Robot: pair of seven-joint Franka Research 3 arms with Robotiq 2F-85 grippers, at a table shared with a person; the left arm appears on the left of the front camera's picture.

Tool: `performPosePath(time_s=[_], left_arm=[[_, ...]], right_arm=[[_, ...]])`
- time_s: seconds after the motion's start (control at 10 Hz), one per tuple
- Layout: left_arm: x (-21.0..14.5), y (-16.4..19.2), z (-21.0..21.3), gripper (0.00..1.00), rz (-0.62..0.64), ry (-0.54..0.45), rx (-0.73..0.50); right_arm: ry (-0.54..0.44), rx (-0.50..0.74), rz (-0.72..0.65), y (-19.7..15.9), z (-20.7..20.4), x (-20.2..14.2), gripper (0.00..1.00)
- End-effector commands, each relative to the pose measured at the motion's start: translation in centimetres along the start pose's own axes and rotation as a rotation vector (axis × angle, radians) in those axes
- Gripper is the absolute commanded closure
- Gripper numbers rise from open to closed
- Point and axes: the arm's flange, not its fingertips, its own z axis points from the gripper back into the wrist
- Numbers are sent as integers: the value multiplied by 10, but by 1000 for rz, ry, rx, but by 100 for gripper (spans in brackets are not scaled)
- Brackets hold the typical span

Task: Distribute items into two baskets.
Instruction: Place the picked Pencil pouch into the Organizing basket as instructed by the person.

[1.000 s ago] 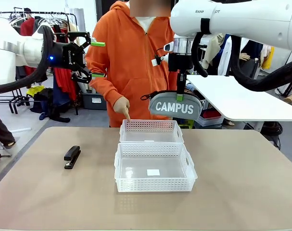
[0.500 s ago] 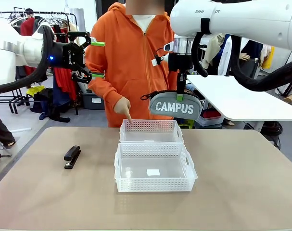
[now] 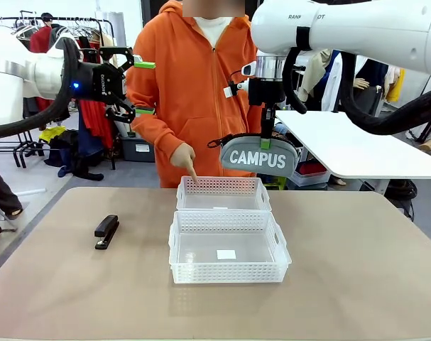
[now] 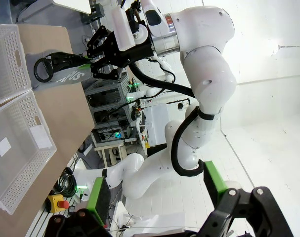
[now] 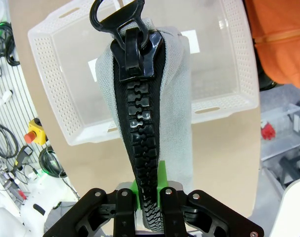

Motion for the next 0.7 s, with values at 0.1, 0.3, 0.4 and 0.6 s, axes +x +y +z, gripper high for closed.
performPosePath(time_s=[0.1,0.3,0.4,0.6], left_arm=[[-1,-2,1,0,-4,-1,-2],[-1,-2,1,0,-4,-1,-2],[-1,-2,1,0,-4,-1,-2],[-1,-2,1,0,-4,-1,-2]], right_arm=[[-3,-6,-4,1,4,-1,100],[-3,-6,-4,1,4,-1,100],[-3,-6,-4,1,4,-1,100],[-3,-6,-4,1,4,-1,100]])
